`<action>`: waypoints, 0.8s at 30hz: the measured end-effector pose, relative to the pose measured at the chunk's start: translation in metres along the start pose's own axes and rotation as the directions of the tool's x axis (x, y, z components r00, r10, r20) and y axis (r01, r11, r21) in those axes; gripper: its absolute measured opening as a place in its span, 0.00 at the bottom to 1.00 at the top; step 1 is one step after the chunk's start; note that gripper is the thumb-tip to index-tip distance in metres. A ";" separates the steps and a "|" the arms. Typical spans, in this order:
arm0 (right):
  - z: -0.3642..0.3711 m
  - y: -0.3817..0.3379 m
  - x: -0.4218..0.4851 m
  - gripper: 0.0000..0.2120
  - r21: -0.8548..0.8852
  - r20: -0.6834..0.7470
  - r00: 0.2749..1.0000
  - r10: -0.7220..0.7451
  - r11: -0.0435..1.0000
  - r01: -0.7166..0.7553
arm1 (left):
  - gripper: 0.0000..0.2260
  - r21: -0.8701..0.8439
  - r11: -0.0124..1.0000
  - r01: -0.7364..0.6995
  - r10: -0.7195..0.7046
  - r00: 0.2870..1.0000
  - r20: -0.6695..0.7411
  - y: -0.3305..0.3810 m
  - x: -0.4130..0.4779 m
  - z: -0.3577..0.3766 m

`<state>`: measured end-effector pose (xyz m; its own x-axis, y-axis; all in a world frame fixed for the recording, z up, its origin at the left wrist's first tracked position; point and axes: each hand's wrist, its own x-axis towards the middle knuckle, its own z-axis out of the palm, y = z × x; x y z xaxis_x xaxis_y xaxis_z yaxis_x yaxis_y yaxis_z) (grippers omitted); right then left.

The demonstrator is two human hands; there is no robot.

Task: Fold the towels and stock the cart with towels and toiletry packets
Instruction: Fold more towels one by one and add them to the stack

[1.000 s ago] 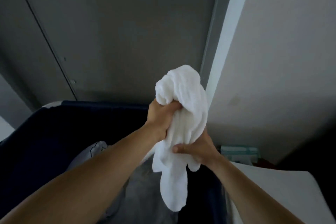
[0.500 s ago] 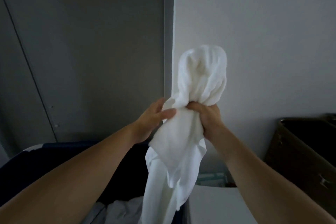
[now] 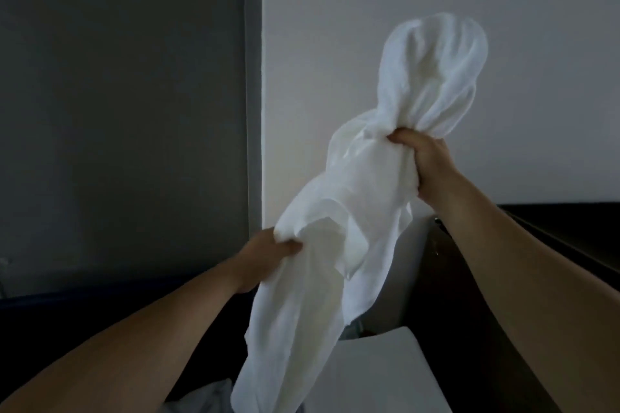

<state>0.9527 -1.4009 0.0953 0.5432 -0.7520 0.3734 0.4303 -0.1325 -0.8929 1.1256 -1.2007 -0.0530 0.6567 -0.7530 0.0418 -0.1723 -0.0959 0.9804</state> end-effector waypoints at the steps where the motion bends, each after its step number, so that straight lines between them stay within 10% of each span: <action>1: -0.012 -0.006 0.004 0.25 0.004 -0.025 0.999 -0.024 1.000 0.024 | 0.04 -0.033 0.998 -0.048 0.046 0.998 -0.051 0.017 0.004 0.007; 9: -0.102 -0.026 0.042 0.27 0.027 0.024 1.000 -0.008 1.000 0.008 | 0.07 -0.414 0.870 -0.269 0.225 0.962 -0.154 0.136 0.048 0.099; 16: -0.173 0.038 0.044 0.29 0.057 0.120 0.962 0.245 0.966 -0.253 | 0.15 0.270 0.959 -0.087 0.098 0.995 -0.029 0.079 0.066 0.156; 21: -0.193 0.123 0.016 0.40 0.029 0.126 0.861 0.492 0.866 -0.499 | 0.32 0.802 0.589 0.095 -0.447 0.866 0.226 0.017 0.038 0.165; 24: -0.190 0.158 -0.001 0.37 0.063 0.111 0.801 0.589 0.800 -0.597 | 0.42 0.764 0.645 0.001 -0.429 0.828 0.361 0.007 0.027 0.179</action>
<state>0.8829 -1.5438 -0.0944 0.7681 -0.6085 -0.1991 0.0652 0.3837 -0.9211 1.0107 -1.3379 -0.0798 0.3530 -0.8171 -0.4558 -0.6716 -0.5605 0.4847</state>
